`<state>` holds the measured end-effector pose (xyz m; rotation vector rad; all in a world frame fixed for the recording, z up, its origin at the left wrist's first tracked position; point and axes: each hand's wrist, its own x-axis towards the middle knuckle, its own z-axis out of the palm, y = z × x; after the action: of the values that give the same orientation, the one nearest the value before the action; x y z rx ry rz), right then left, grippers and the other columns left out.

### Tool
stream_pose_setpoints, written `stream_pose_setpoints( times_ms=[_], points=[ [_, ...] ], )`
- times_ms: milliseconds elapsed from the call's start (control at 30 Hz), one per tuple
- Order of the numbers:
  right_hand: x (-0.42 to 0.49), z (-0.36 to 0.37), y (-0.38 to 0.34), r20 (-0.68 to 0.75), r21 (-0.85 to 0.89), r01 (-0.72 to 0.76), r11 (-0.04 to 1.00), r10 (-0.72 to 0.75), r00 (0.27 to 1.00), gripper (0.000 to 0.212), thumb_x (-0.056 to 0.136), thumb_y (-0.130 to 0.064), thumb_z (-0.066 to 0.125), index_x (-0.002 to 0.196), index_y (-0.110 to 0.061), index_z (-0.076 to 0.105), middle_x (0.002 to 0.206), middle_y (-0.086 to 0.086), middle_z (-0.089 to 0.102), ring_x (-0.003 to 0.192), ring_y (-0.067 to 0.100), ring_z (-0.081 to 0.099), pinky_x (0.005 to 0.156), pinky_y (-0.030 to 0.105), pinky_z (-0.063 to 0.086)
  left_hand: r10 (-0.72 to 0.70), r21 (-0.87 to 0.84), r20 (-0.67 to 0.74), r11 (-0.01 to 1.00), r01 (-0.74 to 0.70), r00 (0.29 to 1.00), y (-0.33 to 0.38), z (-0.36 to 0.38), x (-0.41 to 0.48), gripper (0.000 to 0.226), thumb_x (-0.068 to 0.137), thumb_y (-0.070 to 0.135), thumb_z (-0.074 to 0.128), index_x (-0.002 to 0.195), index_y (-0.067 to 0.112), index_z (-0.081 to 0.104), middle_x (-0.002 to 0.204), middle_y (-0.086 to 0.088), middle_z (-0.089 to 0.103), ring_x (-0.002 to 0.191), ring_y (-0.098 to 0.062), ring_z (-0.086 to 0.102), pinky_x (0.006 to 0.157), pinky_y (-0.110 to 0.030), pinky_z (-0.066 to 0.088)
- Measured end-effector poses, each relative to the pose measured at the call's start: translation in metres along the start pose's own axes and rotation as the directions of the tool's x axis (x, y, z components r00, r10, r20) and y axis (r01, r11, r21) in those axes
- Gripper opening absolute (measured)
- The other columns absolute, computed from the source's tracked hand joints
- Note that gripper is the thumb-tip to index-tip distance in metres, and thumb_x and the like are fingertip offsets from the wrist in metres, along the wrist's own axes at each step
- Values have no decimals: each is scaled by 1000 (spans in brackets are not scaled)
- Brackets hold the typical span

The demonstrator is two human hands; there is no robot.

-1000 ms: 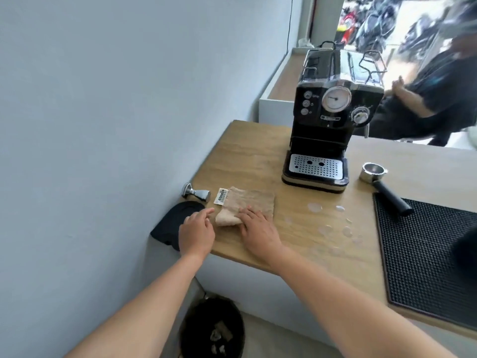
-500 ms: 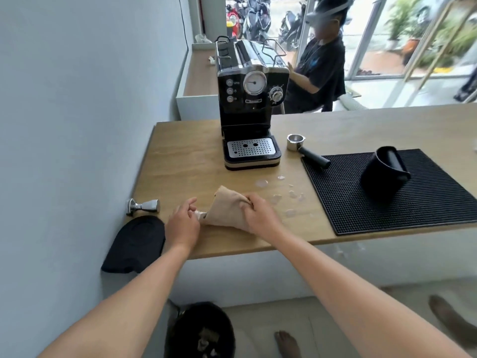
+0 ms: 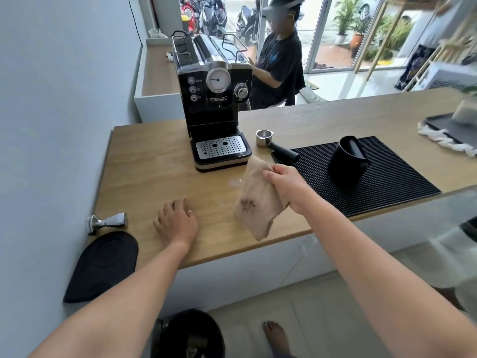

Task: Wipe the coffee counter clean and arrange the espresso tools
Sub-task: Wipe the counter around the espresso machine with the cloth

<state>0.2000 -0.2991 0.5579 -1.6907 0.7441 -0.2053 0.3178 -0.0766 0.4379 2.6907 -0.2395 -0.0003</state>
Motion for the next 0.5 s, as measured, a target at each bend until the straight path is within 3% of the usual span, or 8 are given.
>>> stream_pose_setpoints(
  times_ms=[167, 333, 400, 500],
  points=[
    [0, -6, -2, 37, 100, -36, 994, 33, 999, 17, 97, -24, 59, 101, -10, 68, 95, 4, 68, 89, 19, 64, 78, 37, 51, -9, 68, 18, 998, 8, 1000, 7, 11, 1, 39, 98, 31, 47, 135, 22, 53, 148, -8, 44, 137, -31, 35, 111, -50, 25],
    [5, 8, 9, 87, 139, -85, 987, 74, 993, 20, 97, -24, 59, 107, -9, 68, 99, 6, 71, 91, 18, 66, 86, 39, 54, 23, 101, 55, 994, -28, 998, 9, 15, 11, 45, 102, 34, 37, 145, 21, 44, 159, -9, 32, 148, -30, 22, 122, -48, 13],
    [11, 8, 23, 21, 28, -74, 997, 73, 997, 19, 97, -23, 57, 103, -10, 68, 99, 6, 71, 93, 21, 66, 83, 38, 54, 26, 118, 57, 992, -32, 998, 9, 16, 11, 47, 103, 36, 35, 146, 21, 42, 160, -9, 30, 149, -30, 20, 122, -48, 11],
    [19, -3, 52, -132, -409, -55, 911, 0, 991, 18, 98, -24, 50, 100, -15, 65, 98, 4, 68, 95, 25, 64, 72, 35, 48, 37, 135, 51, 990, -44, 998, 8, 15, 10, 49, 103, 39, 34, 148, 22, 41, 160, -9, 29, 149, -30, 21, 122, -48, 10]
  ],
)
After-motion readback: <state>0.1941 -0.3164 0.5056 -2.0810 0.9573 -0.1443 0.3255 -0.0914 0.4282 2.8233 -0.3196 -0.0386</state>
